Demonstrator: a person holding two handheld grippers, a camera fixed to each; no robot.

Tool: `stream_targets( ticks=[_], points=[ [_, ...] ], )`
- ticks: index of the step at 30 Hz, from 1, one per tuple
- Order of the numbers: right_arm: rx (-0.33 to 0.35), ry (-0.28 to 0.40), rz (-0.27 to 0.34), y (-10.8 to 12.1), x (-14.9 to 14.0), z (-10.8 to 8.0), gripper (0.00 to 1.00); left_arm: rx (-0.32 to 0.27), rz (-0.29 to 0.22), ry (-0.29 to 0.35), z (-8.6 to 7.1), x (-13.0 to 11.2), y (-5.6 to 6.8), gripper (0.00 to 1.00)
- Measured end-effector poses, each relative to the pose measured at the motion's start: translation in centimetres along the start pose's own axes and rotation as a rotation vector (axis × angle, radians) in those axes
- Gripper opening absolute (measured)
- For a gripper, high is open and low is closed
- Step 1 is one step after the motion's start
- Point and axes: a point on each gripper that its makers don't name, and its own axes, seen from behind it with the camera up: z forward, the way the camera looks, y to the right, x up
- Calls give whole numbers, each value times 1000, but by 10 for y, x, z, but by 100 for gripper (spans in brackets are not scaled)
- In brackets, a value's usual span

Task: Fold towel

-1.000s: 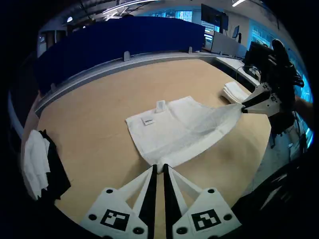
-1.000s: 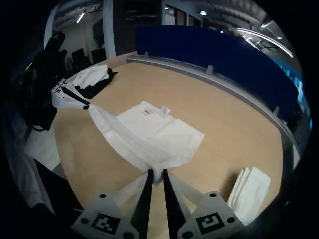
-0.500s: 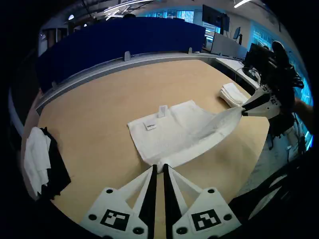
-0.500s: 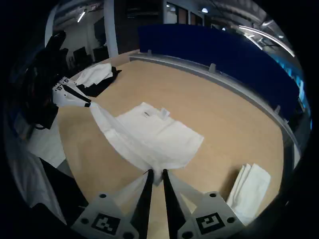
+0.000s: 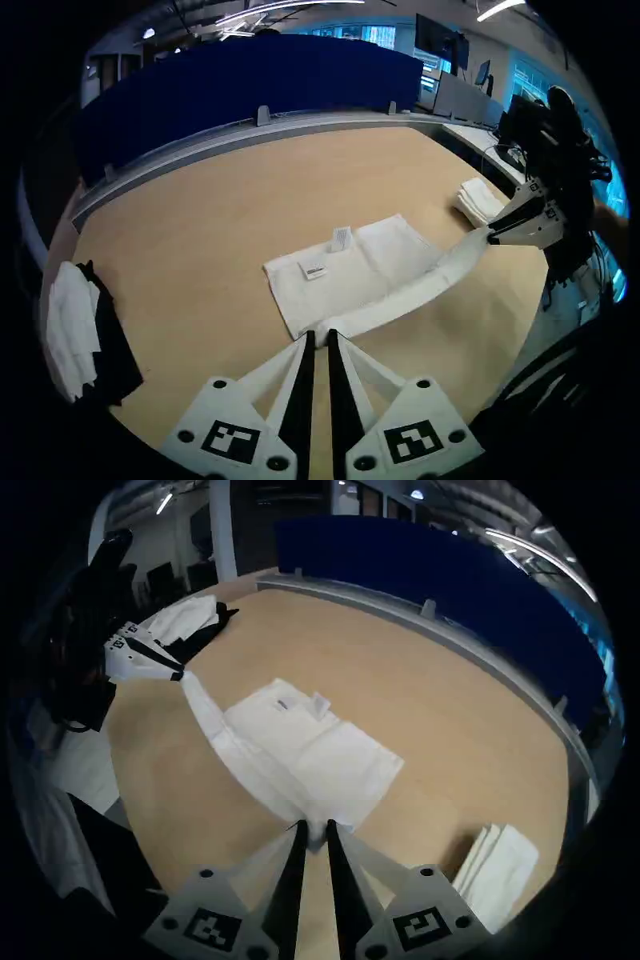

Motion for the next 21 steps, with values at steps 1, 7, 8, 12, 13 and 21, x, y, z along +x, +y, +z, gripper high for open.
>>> stream_targets(
  ticks=[1, 7, 8, 12, 13, 21],
  points=[
    [-1, -4, 2, 3, 0, 3, 19, 1, 0, 1, 3, 1, -2, 11],
    [-4, -23, 28, 19, 2, 23, 19, 6, -2, -4, 24, 7, -11, 11],
    [-5, -25, 34, 21, 2, 26, 19, 7, -2, -6, 28, 7, -12, 11],
    [-6, -39, 60, 30, 4, 42, 19, 13, 2, -11, 43, 9, -18, 11],
    [-5, -42, 64, 32, 4, 45, 19, 14, 3, -15, 47, 9, -20, 11],
    [-1, -77, 79, 42, -2, 67, 19, 8, 15, -45, 71, 3, -23, 11]
  ],
)
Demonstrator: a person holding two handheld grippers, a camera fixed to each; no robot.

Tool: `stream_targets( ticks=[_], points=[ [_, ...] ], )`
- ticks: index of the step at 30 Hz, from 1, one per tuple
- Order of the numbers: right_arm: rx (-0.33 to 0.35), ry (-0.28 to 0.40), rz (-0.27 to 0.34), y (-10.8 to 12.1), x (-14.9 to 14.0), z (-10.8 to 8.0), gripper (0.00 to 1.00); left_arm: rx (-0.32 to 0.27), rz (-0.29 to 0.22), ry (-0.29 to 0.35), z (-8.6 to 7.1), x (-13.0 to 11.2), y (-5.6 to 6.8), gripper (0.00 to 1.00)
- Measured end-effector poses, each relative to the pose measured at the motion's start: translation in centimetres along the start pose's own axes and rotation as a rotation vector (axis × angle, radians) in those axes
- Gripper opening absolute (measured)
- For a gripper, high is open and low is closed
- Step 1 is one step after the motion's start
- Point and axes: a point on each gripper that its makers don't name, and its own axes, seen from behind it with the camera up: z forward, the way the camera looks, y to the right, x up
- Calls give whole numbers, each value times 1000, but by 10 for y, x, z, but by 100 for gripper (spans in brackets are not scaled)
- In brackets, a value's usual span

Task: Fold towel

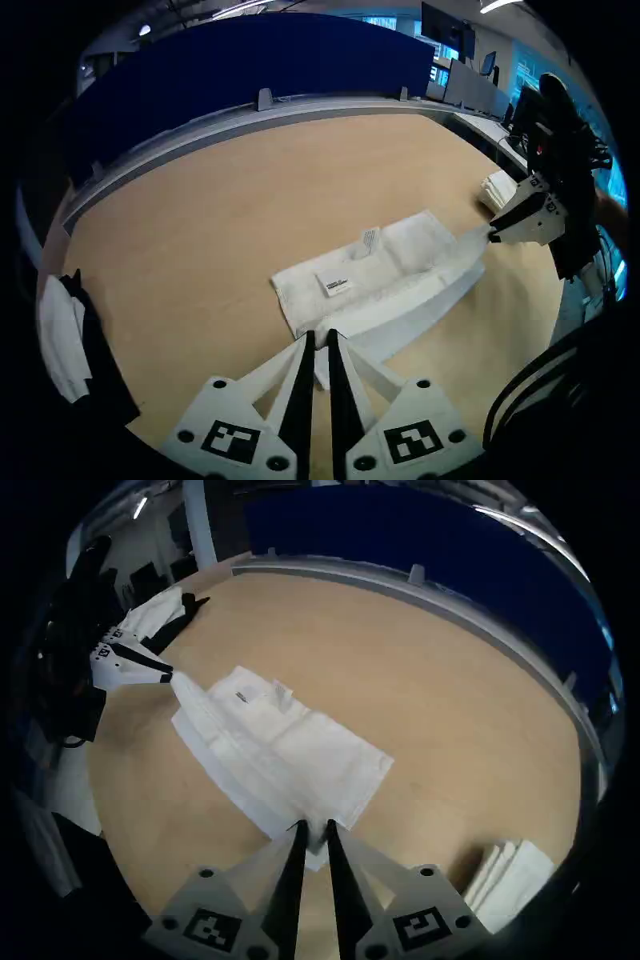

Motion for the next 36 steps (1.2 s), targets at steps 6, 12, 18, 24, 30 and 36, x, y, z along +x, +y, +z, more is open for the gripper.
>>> stream_targets(
  ticks=[6, 12, 18, 24, 30, 36],
  points=[
    [-13, -9, 22, 11, -1, 17, 19, -5, 6, -25, 18, -7, -2, 11],
    [-34, -11, 25, 17, -2, 33, 20, 13, 16, -33, 36, -9, -9, 11],
    [-69, -8, 23, 24, -3, 45, 24, 29, 26, -42, 51, -9, -17, 12],
    [-122, 4, 19, 33, -4, 52, 40, 49, 52, -38, 59, -6, -22, 13],
    [-166, 15, 3, 38, -4, 53, 55, 65, 64, -25, 61, 0, -26, 16],
    [-202, 34, 7, 46, 0, 53, 60, 75, 57, -15, 62, 6, -32, 23]
  ],
)
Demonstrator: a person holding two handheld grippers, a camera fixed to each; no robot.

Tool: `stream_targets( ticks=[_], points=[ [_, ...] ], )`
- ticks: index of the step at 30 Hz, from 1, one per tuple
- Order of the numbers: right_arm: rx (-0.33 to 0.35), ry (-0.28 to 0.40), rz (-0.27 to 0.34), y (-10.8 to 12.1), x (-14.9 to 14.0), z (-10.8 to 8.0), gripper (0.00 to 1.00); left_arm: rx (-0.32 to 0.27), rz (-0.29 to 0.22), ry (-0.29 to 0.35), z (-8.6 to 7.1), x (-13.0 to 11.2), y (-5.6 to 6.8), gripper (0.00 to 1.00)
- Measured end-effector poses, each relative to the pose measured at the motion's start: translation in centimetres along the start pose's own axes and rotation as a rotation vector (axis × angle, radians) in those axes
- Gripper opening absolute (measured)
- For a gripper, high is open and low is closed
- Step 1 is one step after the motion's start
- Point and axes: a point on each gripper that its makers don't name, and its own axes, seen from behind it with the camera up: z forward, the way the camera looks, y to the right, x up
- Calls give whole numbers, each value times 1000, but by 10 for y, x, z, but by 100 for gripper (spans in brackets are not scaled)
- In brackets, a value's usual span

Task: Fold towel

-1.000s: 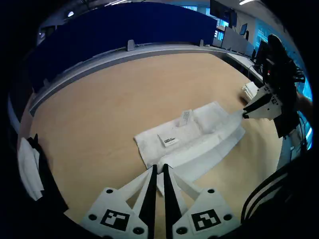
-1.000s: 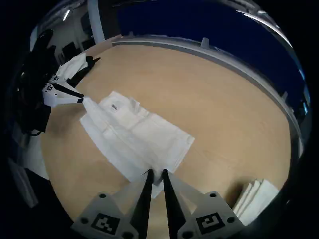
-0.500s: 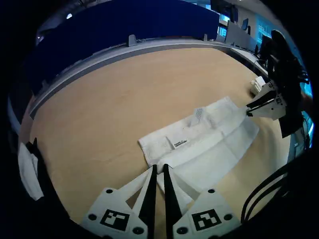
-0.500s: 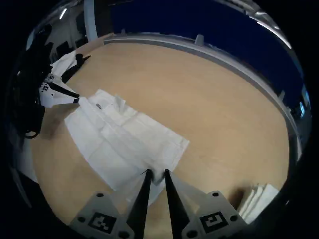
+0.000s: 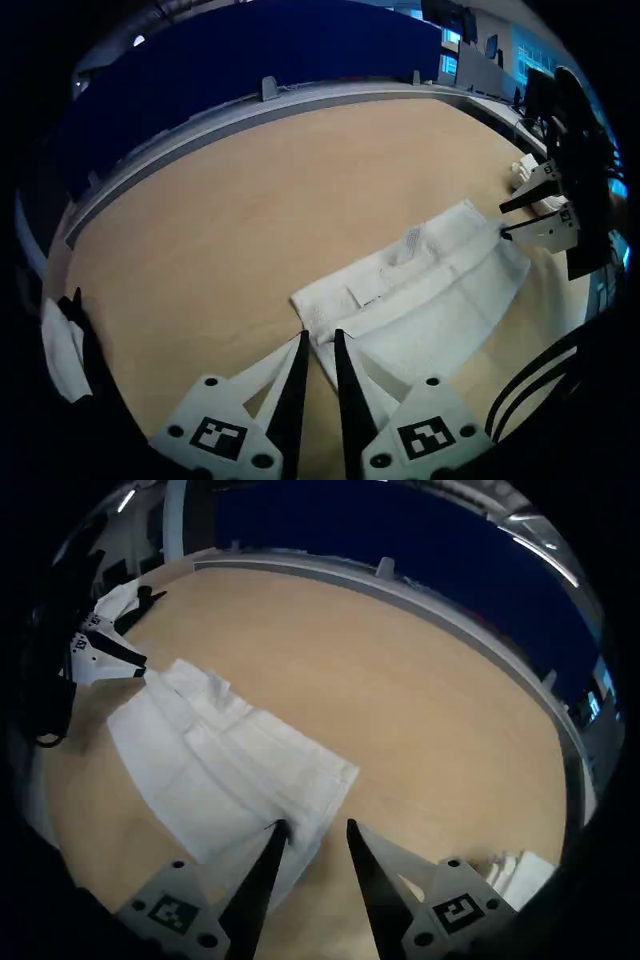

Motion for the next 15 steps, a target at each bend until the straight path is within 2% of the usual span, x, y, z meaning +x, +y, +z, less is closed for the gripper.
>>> stream_targets(
  ticks=[9, 15],
  points=[
    [-50, 41, 25, 13, 15, 1, 66, 24, -6, 9, -6, 3, -11, 31],
    [-54, 59, 28, 14, 21, -3, 93, 14, -24, 15, -8, 3, -9, 57]
  ],
)
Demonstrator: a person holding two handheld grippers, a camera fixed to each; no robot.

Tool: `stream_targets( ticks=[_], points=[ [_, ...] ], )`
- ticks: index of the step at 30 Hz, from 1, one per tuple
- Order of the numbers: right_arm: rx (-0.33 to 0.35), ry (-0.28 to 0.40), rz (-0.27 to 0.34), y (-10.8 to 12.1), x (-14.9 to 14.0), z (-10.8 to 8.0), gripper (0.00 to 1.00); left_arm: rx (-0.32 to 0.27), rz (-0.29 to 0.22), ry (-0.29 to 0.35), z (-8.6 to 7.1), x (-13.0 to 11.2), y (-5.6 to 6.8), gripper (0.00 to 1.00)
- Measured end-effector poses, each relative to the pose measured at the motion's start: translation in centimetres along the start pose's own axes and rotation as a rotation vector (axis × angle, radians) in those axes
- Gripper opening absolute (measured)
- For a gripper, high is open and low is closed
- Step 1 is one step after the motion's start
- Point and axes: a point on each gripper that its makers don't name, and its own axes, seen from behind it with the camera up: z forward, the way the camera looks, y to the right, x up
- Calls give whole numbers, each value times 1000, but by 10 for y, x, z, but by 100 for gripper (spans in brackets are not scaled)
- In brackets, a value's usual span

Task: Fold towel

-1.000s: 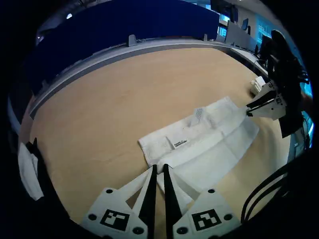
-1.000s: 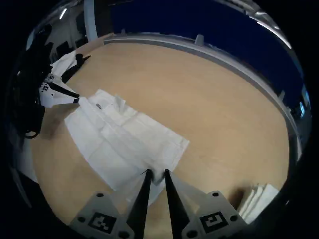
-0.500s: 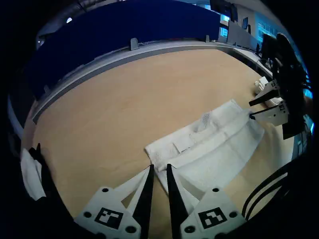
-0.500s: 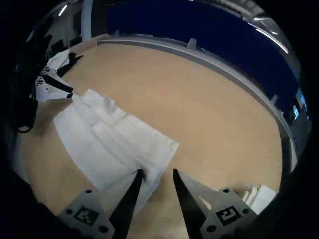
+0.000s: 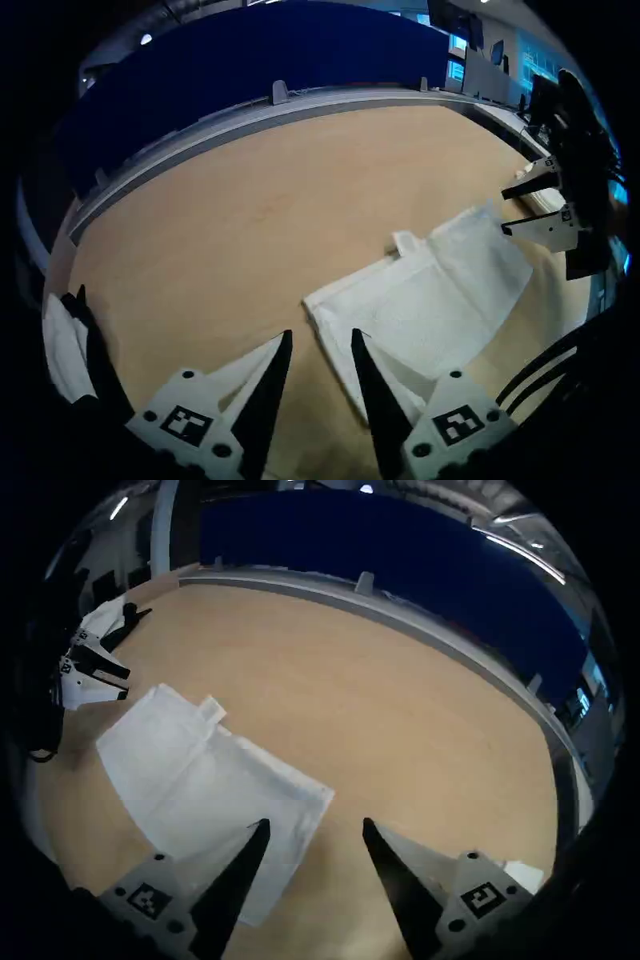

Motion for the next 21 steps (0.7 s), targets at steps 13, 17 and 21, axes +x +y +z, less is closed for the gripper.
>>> stream_targets(
  ticks=[13, 17, 21],
  points=[
    [14, 13, 10, -3, 2, -5, 100, -1, 1, 5, -3, 3, 0, 92],
    [16, 15, 8, -4, 2, -7, 100, -1, -6, 7, -6, 3, 0, 92],
    [21, 14, 8, -6, 1, -11, 100, 4, -12, 5, -12, -1, 1, 92]
  ],
)
